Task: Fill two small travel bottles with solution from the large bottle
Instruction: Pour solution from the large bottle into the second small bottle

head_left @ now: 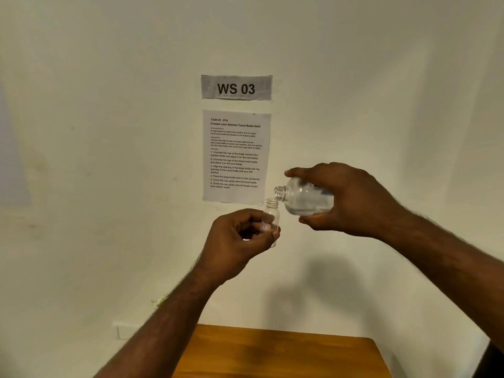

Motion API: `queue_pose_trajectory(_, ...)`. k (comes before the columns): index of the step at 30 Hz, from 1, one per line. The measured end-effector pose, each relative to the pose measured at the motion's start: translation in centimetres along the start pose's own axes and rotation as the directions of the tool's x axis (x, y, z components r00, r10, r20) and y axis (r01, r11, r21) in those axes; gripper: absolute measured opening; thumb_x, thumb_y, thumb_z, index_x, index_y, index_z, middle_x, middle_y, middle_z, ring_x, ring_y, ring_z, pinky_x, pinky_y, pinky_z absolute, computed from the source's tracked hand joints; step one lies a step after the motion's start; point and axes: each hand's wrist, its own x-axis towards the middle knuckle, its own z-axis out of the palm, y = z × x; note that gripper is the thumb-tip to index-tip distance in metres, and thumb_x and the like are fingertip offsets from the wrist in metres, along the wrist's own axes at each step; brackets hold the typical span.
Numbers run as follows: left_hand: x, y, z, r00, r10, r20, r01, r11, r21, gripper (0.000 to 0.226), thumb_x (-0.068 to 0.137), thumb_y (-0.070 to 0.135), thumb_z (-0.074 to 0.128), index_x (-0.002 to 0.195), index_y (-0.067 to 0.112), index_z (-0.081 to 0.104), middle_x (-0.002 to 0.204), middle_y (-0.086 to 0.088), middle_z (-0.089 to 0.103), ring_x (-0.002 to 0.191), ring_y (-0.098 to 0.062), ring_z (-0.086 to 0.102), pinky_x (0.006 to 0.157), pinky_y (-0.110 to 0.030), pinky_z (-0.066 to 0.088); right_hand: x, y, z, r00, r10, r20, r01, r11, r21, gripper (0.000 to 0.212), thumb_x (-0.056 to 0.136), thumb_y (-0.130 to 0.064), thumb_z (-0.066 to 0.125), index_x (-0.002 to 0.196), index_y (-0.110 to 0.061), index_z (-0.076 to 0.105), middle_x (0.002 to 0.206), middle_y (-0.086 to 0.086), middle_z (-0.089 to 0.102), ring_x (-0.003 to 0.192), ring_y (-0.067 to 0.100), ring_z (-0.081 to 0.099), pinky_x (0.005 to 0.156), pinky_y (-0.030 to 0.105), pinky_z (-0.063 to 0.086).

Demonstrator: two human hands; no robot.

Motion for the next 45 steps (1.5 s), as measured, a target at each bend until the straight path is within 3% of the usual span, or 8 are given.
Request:
queue_pose_trajectory(3, 0.0, 0.0, 0.0, 1.000, 0.002, 0.007, -0.002, 1.000, -0.026, 0.027, 0.080, 0.017, 0.084, 0.106, 0.012, 0.077, 0.091, -0.007, 0.082, 0.086, -0.027, 0.079, 0.086, -0.048, 0.064, 0.2, -0.1, -0.3, 1.000, -0.007, 0.003, 0.007, 0.999, -0.032, 0.082, 0.067, -0.052, 0.081, 0.141, -0.050, 0.046, 0.117, -0.021, 0.063, 0.096, 0.010, 0.056, 0.083, 0.036, 0.053)
queue_pose_trajectory(10, -0.1, -0.1, 0.0, 1.000, -0.010, 0.013, 0.011, 0.999, -0.053, 0.023, 0.083, 0.006, 0.083, 0.104, 0.009, 0.078, 0.084, -0.004, 0.081, 0.079, -0.021, 0.079, 0.078, -0.032, 0.064, 0.5, -0.4, -0.8, 0.999, -0.019, 0.035, 0.021, 0.997, -0.072, 0.081, 0.068, -0.051, 0.081, 0.141, -0.049, 0.046, 0.118, -0.019, 0.063, 0.096, 0.011, 0.056, 0.082, 0.035, 0.052)
queue_pose_trajectory(16, 0.0, -0.1, -0.2, 1.000, -0.014, 0.023, 0.016, 0.997, -0.081, 0.022, 0.083, 0.005, 0.083, 0.104, 0.008, 0.077, 0.086, -0.007, 0.081, 0.081, -0.022, 0.079, 0.075, -0.028, 0.063, 0.8, -0.5, -0.9, 0.998, -0.027, 0.049, 0.031, 0.996, -0.087, 0.082, 0.068, -0.050, 0.082, 0.142, -0.048, 0.047, 0.119, -0.019, 0.063, 0.097, 0.011, 0.056, 0.082, 0.035, 0.052)
queue_pose_trajectory(30, 0.2, 0.0, -0.2, 1.000, -0.015, 0.028, 0.017, 0.995, -0.103, 0.022, 0.082, 0.004, 0.083, 0.104, 0.006, 0.077, 0.089, -0.014, 0.081, 0.085, -0.033, 0.078, 0.081, -0.038, 0.065, 1.3, -0.1, -1.2, 0.995, -0.096, 0.040, 0.100, 0.986, -0.131, 0.080, 0.068, -0.048, 0.082, 0.142, -0.043, 0.050, 0.116, -0.018, 0.064, 0.095, 0.013, 0.057, 0.078, 0.034, 0.050)
queue_pose_trajectory(45, 0.3, -0.3, 0.0, 1.000, -0.013, 0.020, 0.014, 0.996, -0.083, 0.021, 0.082, 0.005, 0.084, 0.102, 0.007, 0.078, 0.081, -0.004, 0.080, 0.075, -0.017, 0.077, 0.075, -0.029, 0.063, 1.5, 0.0, -1.4, 0.990, -0.131, 0.043, 0.136, 0.979, -0.154, 0.079, 0.068, -0.045, 0.082, 0.141, -0.041, 0.051, 0.114, -0.014, 0.066, 0.093, 0.018, 0.059, 0.076, 0.035, 0.051)
